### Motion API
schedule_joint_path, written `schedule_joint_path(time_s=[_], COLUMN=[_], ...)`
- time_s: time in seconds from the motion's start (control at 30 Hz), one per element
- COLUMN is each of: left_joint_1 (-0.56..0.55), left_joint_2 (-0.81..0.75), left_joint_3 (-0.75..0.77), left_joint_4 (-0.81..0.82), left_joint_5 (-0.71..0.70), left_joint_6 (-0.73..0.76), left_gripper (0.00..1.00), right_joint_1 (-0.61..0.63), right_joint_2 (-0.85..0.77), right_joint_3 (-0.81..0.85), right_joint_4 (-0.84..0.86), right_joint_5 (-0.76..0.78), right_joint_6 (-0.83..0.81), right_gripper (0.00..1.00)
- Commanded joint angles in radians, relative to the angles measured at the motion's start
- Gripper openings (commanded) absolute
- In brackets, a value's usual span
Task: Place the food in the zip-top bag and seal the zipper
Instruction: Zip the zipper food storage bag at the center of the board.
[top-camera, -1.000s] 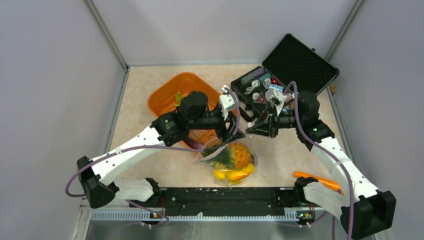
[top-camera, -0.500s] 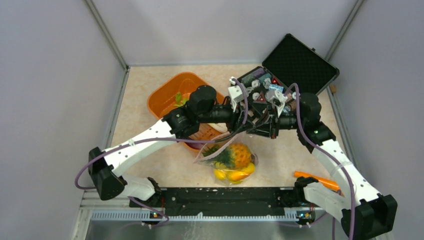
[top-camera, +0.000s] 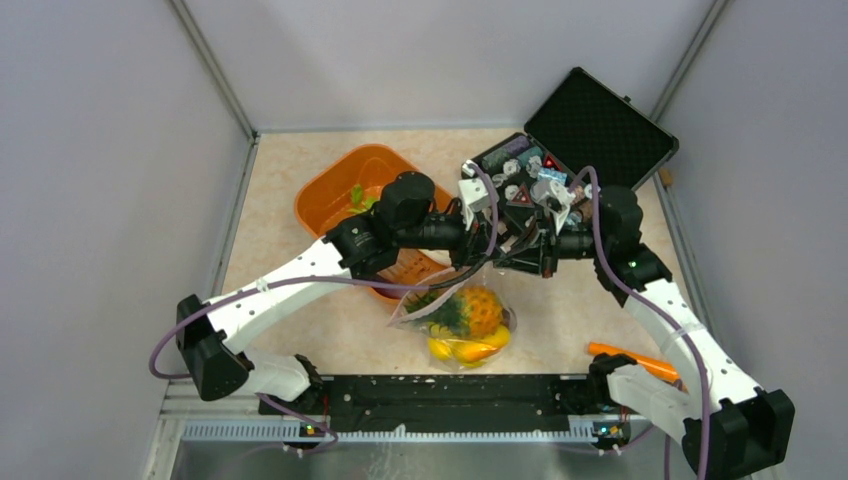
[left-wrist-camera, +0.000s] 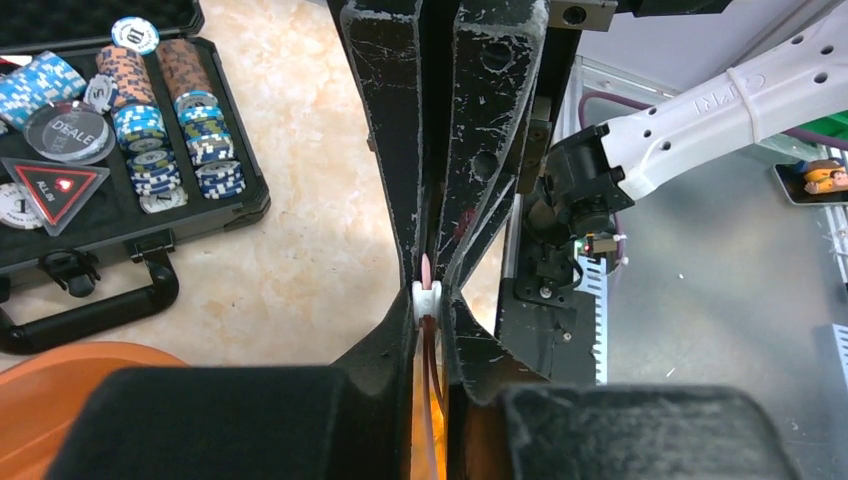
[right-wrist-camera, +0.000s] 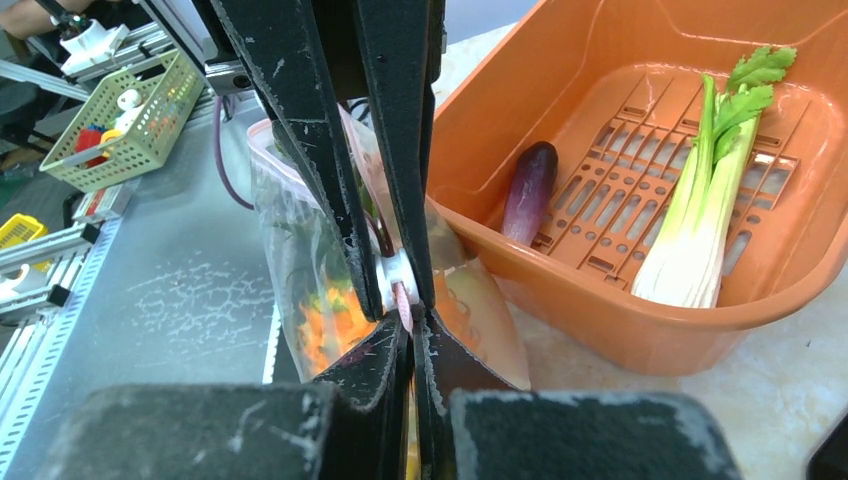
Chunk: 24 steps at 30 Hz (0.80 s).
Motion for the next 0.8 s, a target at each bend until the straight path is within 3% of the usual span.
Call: schedule_joint_path(time_s=[0.0, 0.3, 0.63, 0.77], left_joint_1=[-0.003, -0.003, -0.003, -0.003], left_joint_2=[-0.021, -0.065, -0.065, -0.045], left_joint_3=[0.039, 0.028, 0.032, 0.055], left_joint_4=[0.017, -0.189, -0.211, -0.205], left_joint_5=[0.012, -0.018, -0.009, 0.032], left_joint_6=[0.025, 0.158, 0.18, 0.171], left_gripper=[0.0, 0.0, 0.0, 0.0], right_joint_1=[0.006, 0.005, 0.005, 0.006], right_joint_2=[-0.02, -0.027, -0.036, -0.033], right_joint_3=[0.003, 0.0, 0.001, 0.004], right_joint_4=[0.035, 0.069, 0.056, 0.049], right_joint_5=[-0.006, 0.014, -0.02, -0.043], right_joint_6=[0.001, 0.029, 0.02, 0.01], right_gripper=[0.0, 0.0, 0.0, 0.38])
